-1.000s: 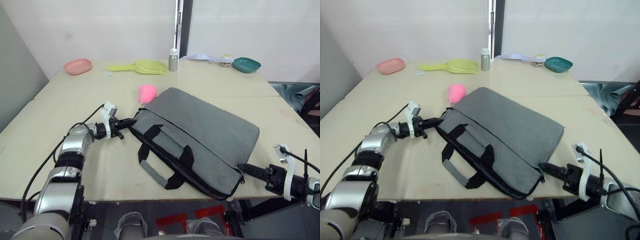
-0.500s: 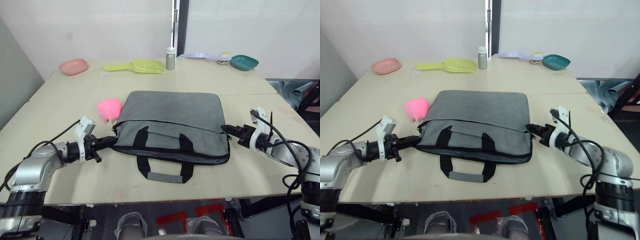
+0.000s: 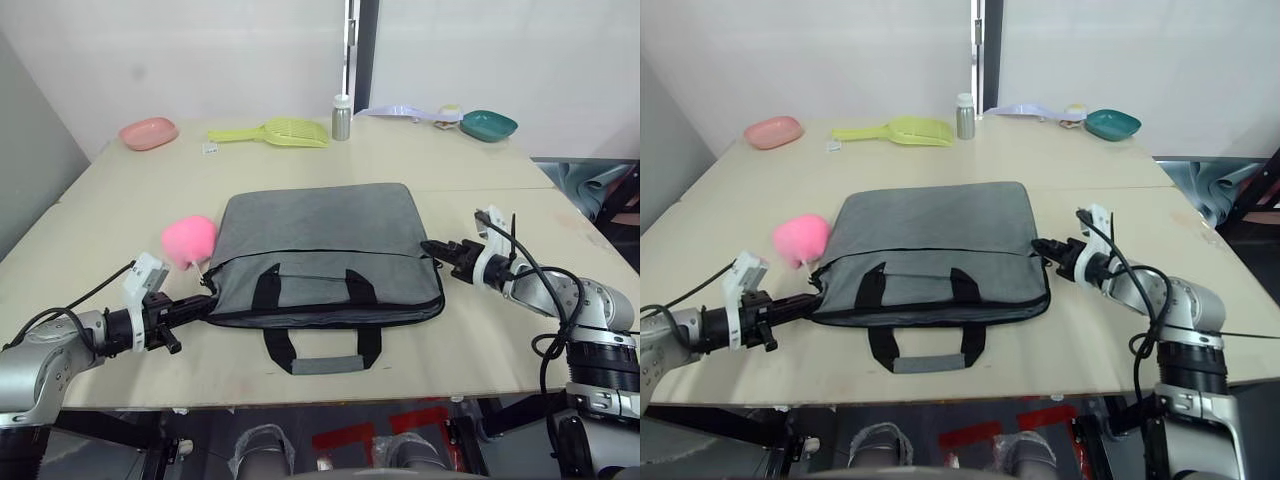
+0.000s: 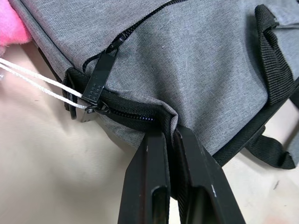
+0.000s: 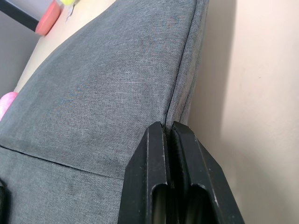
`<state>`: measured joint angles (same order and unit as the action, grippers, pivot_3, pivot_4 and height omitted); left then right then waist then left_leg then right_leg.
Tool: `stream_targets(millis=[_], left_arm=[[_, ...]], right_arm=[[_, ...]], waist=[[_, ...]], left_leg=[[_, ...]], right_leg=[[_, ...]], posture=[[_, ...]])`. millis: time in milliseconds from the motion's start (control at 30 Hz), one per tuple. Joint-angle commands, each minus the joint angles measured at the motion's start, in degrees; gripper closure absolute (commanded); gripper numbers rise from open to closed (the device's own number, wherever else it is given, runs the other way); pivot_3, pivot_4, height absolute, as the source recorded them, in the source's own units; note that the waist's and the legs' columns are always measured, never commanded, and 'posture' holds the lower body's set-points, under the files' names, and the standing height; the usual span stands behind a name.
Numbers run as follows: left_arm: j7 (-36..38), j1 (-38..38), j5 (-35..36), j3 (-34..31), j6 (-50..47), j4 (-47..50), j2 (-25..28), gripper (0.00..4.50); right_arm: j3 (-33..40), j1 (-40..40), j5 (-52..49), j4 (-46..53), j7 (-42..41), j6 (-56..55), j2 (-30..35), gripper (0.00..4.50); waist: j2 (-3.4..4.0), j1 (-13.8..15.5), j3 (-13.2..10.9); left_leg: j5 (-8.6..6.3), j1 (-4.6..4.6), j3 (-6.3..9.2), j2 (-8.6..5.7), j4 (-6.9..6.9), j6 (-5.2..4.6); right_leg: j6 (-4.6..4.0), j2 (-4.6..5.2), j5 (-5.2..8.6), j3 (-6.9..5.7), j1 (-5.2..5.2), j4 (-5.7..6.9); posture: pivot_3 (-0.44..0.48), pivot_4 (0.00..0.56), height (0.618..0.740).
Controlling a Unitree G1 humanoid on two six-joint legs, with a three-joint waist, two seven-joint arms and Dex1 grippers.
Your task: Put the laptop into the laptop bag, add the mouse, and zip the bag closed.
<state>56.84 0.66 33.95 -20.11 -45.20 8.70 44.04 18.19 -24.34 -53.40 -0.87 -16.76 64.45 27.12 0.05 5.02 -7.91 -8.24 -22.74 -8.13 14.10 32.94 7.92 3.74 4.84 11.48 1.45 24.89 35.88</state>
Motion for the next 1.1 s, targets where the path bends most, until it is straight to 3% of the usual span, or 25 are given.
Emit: stream_targets(millis=[33, 267, 300, 500, 600, 700, 733, 833, 1100], left_arm=[[1.0, -0.1, 0.8, 0.4, 0.5, 0.2, 1.2, 4.50], [2.1, 0.1, 0.2, 1.1, 2.2, -1.2, 2.2, 4.50], [2.0, -0.3, 0.2, 1.0, 2.6, -1.7, 2.2, 4.50], [3.6, -0.3, -0.1, -0.3, 4.5, -4.6, 4.0, 2.41], [3.6, 0.2, 0.6, -4.4, 6.0, -6.6, 4.9, 1.28], [4.8, 0.4, 1.5, -7.9, 7.4, -8.0, 6.2, 0.24], [5.3, -0.6, 1.4, -9.4, 8.6, -9.9, 7.0, 0.03], [8.1, -3.0, -0.6, -11.6, 13.9, -16.4, 10.4, 0.03], [15.1, -14.0, -6.9, -9.0, 26.5, -41.3, 20.4, 0.03]], right_arm=[[0.6, 0.4, -1.1, 4.0, -0.9, 0.3, -0.3, 4.38], [1.0, 1.2, 0.0, 4.5, -1.3, -1.2, -0.6, 4.38], [1.2, 1.4, -0.1, 4.7, -1.6, -1.2, -0.5, 4.10], [-1.1, 6.2, 5.1, 8.5, -6.7, -5.5, 5.3, 2.12], [-5.6, 11.6, 14.9, 11.0, -15.7, -17.4, 13.8, 1.03], [-4.8, 13.1, 18.8, 9.8, -20.9, -25.6, 17.8, 0.02], [-4.0, 13.2, 19.2, 9.0, -24.9, -28.1, 19.8, 0.00], [-2.4, 13.8, 21.4, 6.8, -34.3, -34.3, 26.3, 0.00], [3.7, 13.1, 19.3, -1.9, -54.7, -41.6, 36.3, 0.00]], waist=[[0.00, 0.0, 0.0], [0.00, 0.0, 0.0], [0.00, 0.0, 0.0], [-0.02, 0.7, 0.0], [-0.05, 1.1, 0.0], [-0.07, 0.6, 0.0], [-0.08, 0.4, 0.0], [-0.11, 0.2, 0.1], [-0.23, 0.5, 0.1]], left_leg=[[0.00, 0.01, 0.00, 0.00, 0.01, 0.00], [0.00, 0.02, -0.01, 0.00, 0.02, 0.00], [0.00, 0.02, -0.01, 0.00, 0.02, 0.00], [0.00, 0.01, 0.01, 0.00, 0.08, -0.02], [-0.02, -0.03, 0.02, -0.02, 0.14, -0.05], [-0.15, -0.05, 0.03, 0.00, 0.12, -0.26], [-0.15, -0.01, 0.01, 0.00, 0.13, -0.26], [-0.14, 0.04, -0.01, 0.02, 0.23, -0.31], [-0.13, 0.05, -0.01, 0.01, 0.38, -0.55]], right_leg=[[0.00, 0.00, 0.00, 0.01, -0.01, 0.01], [0.00, -0.01, 0.00, 0.02, -0.01, 0.03], [0.00, -0.01, 0.00, 0.02, -0.01, 0.03], [0.00, 0.00, 0.00, 0.01, -0.03, 0.06], [0.02, 0.04, -0.01, 0.00, -0.05, 0.03], [0.02, 0.02, -0.01, 0.00, -0.03, 0.00], [0.03, 0.02, -0.01, 0.03, -0.04, 0.03], [0.04, 0.00, -0.02, 0.09, -0.03, 0.15], [0.02, 0.03, -0.04, 0.07, -0.11, 0.17]], posture=[[0.000, 0.150, 0.740], [0.000, 0.150, 0.740], [0.000, 0.150, 0.740], [0.000, 0.150, 0.740], [0.000, 0.150, 0.740], [0.000, 0.150, 0.740], [0.000, 0.150, 0.740], [0.000, 0.150, 0.740], [0.000, 0.150, 0.740]])
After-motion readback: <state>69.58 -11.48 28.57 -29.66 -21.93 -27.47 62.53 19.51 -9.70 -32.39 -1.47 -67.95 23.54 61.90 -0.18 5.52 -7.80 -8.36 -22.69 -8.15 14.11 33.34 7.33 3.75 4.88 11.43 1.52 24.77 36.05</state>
